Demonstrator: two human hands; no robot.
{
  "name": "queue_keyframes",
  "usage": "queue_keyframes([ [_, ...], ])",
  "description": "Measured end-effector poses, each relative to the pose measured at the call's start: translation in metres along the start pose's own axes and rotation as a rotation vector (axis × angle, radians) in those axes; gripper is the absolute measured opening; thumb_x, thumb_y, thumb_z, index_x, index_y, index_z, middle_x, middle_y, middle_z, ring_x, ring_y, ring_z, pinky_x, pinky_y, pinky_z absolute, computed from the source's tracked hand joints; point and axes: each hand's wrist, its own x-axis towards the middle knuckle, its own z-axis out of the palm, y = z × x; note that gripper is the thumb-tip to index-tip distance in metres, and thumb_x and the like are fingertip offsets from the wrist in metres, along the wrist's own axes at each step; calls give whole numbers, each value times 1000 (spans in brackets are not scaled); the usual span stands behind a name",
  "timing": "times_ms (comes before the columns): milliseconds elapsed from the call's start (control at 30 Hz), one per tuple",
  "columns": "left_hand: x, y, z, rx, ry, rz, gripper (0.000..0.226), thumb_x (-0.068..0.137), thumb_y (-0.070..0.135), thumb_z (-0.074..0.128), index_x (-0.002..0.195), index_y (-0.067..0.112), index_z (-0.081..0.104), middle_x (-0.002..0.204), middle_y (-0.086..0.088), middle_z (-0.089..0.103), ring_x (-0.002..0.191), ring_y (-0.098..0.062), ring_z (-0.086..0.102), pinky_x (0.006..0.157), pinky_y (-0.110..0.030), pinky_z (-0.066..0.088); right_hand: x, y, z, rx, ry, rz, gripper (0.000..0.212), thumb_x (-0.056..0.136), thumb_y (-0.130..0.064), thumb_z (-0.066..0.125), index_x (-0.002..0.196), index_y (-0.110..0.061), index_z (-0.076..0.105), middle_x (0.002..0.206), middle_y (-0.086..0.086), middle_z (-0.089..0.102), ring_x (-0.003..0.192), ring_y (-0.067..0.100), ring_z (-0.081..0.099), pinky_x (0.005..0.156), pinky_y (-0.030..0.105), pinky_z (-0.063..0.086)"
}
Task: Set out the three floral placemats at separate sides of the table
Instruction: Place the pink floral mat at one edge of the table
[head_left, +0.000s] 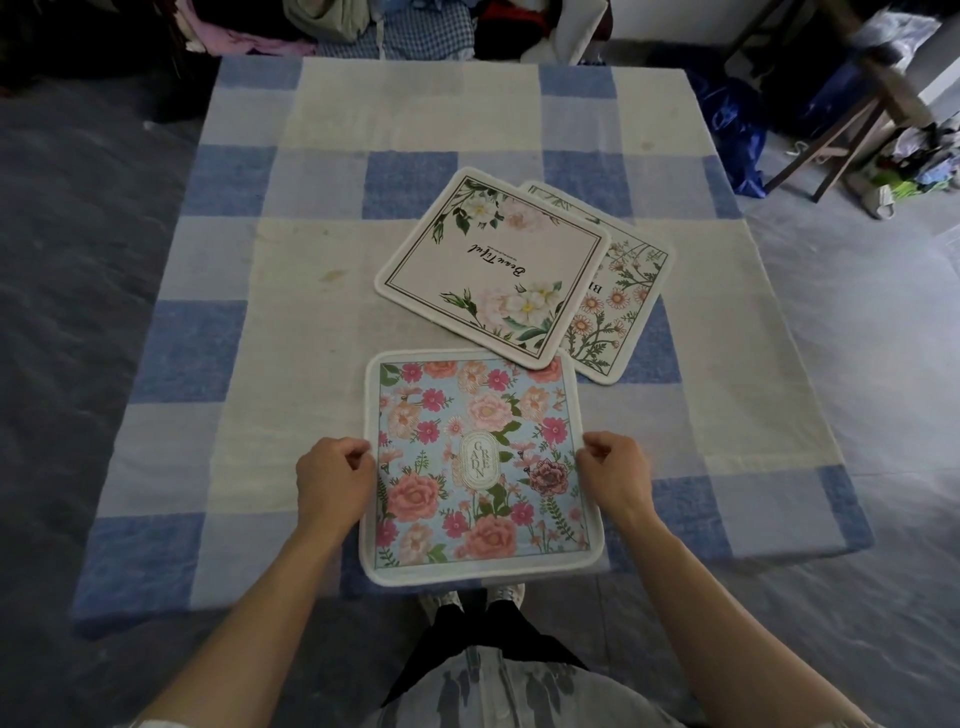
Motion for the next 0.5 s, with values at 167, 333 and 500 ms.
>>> queue_keyframes([
  [167, -1, -4, 2, 35, -42, 37, 13, 88, 9, 65, 91, 8, 77, 88, -5, 75, 59, 3, 51, 56, -7, 33, 1, 1, 1, -23, -34, -10, 19, 94, -16, 58, 101, -9, 74, 70, -23, 59, 63, -1, 63, 49, 10, 42],
  [333, 8, 0, -6, -32, -45, -24, 12, 89, 16, 65, 96, 14, 74, 92, -2, 71, 72, -5, 60, 62, -15, 43, 1, -5, -6, -12, 6, -41, 10, 93, -19, 59, 93, -18, 68, 81, -11, 67, 68, 0, 60, 53, 14, 41],
  [500, 13, 24, -19, -184, 14, 16, 10, 89, 29, 65, 88, 21, 70, 85, 6, 68, 74, -6, 63, 61, -22, 50, -4, -19, -19, 102, 86, -109, 30, 95, -27, 61, 121, -13, 65, 87, -16, 61, 77, -4, 58, 56, 11, 38],
])
